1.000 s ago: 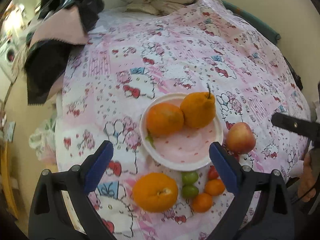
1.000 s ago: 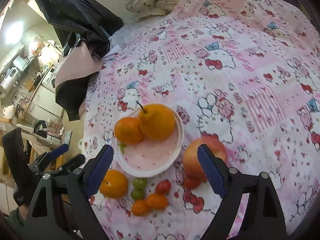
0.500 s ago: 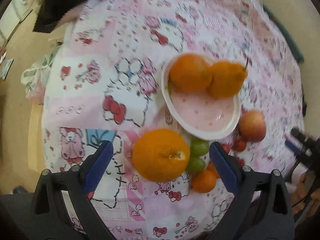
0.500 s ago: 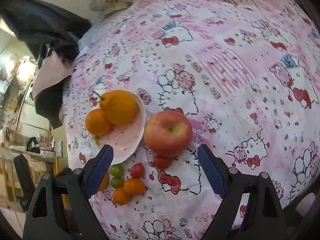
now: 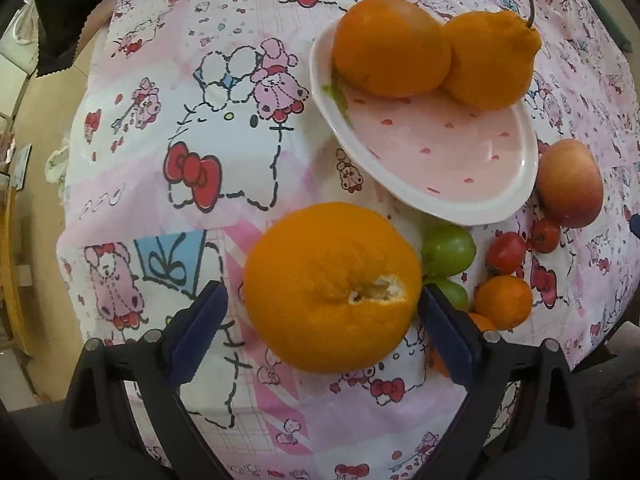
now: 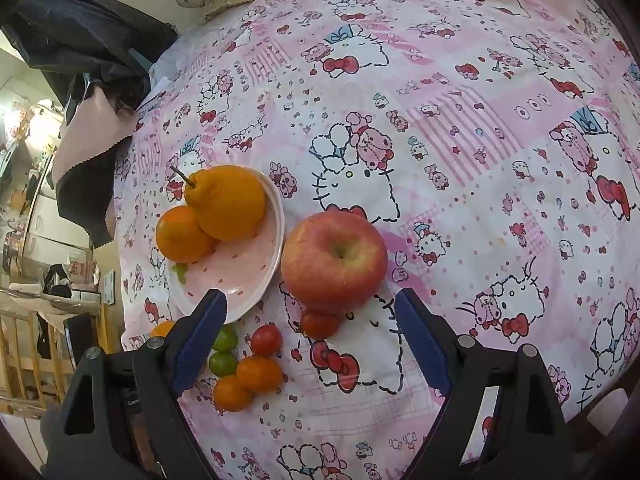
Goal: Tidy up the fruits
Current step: 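Move the right tool over the red apple beside the plate, then grasp the red apple with the right tool and lift it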
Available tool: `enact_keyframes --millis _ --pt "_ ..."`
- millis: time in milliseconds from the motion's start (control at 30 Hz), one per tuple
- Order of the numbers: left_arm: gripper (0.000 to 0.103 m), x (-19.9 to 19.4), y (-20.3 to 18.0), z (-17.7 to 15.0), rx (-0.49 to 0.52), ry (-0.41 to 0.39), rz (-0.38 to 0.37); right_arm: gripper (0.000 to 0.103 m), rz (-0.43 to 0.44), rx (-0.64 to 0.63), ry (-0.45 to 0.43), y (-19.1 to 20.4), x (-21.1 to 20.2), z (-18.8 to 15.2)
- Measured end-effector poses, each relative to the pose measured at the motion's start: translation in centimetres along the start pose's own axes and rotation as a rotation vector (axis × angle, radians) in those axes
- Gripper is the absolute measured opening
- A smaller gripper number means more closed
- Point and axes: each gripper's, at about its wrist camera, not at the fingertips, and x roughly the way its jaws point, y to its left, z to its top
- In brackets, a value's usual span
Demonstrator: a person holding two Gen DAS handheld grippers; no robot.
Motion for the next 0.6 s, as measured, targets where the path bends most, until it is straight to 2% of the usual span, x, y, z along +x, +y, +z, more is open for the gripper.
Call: enact_keyframes --millis 100,333,433,600 --pt "0.084 0.1 -0.2 -0.2 0.008 -0.002 -0.015 0.089 -0.003 0.006 0.005 -0.3 0.4 0.1" --pt "0.08 0.0 -1.2 -0.7 0.042 -0.013 -0.004 0.089 -0.007 0.018 0.016 -0.6 1.2 0.4" --pt "0.079 -1.2 -0.7 -0.6 0.028 -0.021 -0.03 0.089 -0.01 0.023 0.023 -0.7 1.4 0.4" --pt "0.079 -5.1 -0.2 -0.8 0.001 -0.103 -0.058 0.089 -0.035 0.02 0.042 -0.4 2.4 0.5"
